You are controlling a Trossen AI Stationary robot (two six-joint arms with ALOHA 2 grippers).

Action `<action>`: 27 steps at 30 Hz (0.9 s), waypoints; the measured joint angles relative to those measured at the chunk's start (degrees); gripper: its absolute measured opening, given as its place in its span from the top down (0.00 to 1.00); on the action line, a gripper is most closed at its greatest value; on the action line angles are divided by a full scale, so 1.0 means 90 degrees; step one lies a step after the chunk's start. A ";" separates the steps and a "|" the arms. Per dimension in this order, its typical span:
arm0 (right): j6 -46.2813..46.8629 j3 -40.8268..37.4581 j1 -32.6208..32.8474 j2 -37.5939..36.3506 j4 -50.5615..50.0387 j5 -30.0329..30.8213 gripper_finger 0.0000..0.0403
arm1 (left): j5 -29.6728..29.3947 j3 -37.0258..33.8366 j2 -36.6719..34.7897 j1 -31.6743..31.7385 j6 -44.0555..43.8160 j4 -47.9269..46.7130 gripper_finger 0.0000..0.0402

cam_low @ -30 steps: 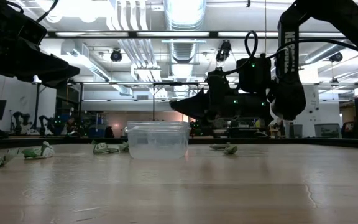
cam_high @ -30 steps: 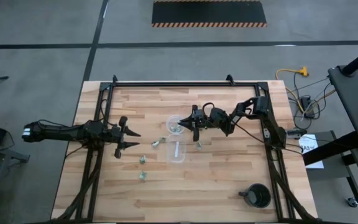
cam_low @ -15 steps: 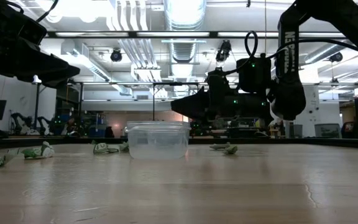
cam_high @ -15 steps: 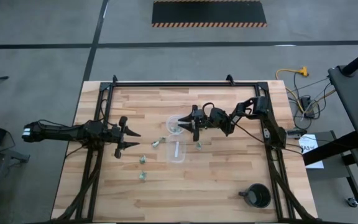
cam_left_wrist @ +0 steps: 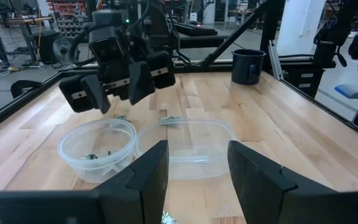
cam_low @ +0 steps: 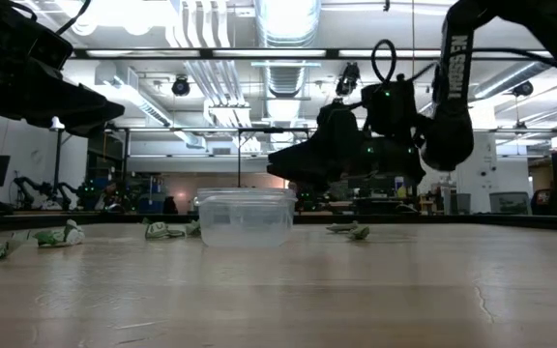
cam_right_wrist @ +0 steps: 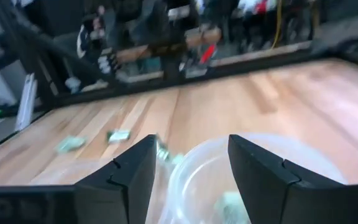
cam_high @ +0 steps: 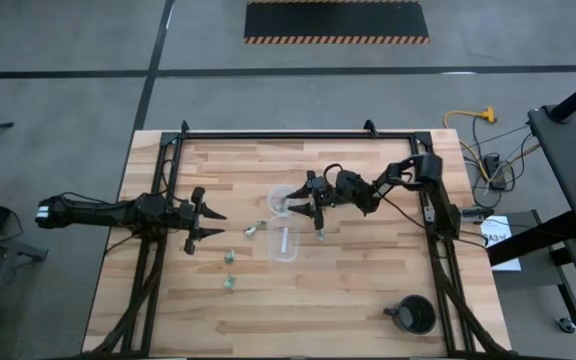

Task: Pick and place items into bin
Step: Put the stevia packet into the circular transparent bin

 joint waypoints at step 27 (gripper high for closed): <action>-0.1366 -0.0005 0.0126 -0.4095 -0.8201 -0.0122 0.59 | 0.0000 0.0000 0.0000 0.0002 -0.0001 0.0000 0.63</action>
